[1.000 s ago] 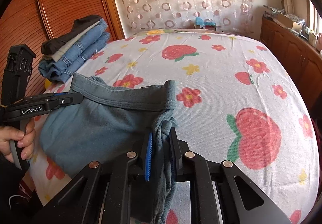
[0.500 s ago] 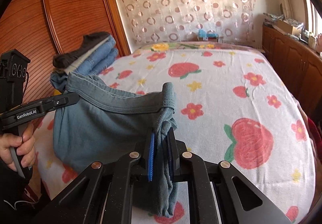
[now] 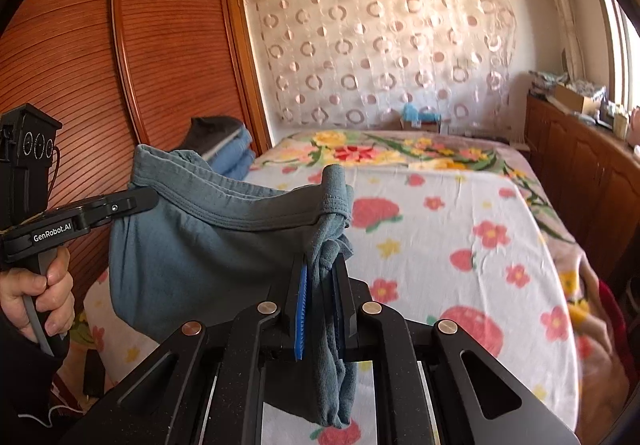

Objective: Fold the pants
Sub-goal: 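Lift the folded grey-blue shorts with both grippers and carry them toward the clothes stack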

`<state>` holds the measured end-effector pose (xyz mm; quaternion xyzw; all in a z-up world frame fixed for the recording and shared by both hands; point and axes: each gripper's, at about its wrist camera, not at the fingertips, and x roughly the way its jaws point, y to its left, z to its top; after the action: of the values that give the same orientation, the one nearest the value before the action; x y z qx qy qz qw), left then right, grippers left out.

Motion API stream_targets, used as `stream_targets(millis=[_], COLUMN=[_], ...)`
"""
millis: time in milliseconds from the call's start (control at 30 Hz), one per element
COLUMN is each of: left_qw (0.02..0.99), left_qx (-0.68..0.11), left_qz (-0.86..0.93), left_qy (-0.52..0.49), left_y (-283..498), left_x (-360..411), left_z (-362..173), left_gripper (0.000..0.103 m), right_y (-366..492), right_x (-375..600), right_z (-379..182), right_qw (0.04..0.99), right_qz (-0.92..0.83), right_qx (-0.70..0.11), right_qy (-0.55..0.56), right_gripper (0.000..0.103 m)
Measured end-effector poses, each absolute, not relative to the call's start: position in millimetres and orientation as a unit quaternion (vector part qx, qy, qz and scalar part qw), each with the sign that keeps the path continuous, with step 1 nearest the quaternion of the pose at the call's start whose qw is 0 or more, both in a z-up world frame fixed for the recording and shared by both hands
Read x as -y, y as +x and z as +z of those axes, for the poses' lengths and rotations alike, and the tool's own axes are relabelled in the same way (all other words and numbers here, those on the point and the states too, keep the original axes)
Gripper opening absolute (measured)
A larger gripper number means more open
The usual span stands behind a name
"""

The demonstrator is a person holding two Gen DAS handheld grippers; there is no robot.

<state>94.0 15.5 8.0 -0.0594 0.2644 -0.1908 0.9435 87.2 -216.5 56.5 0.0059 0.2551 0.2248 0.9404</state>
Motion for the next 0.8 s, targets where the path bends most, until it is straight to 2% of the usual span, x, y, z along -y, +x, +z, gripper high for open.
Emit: stream_targets(millis=[467, 800], left_qw=[0.959, 0.957], left_qx=[-0.225, -0.239], left_qz=[-0.168, -0.153], left_qy=[-0.047, -0.060], left_y=[77.3, 95.0], left_x=[-32.5, -54.4], left_z=[36.9, 16.9], left_gripper=[0.015, 0.015], right_y=[79.1, 105.9], right_x=[207.2, 191.3], right_z=[74.0, 67.8], right_qw=[0.943, 0.936], right_qz=[0.258, 0.274], right_qx=[-0.210, -0.218], right_qy=[-0.021, -0.038], right_gripper=[0.011, 0.011])
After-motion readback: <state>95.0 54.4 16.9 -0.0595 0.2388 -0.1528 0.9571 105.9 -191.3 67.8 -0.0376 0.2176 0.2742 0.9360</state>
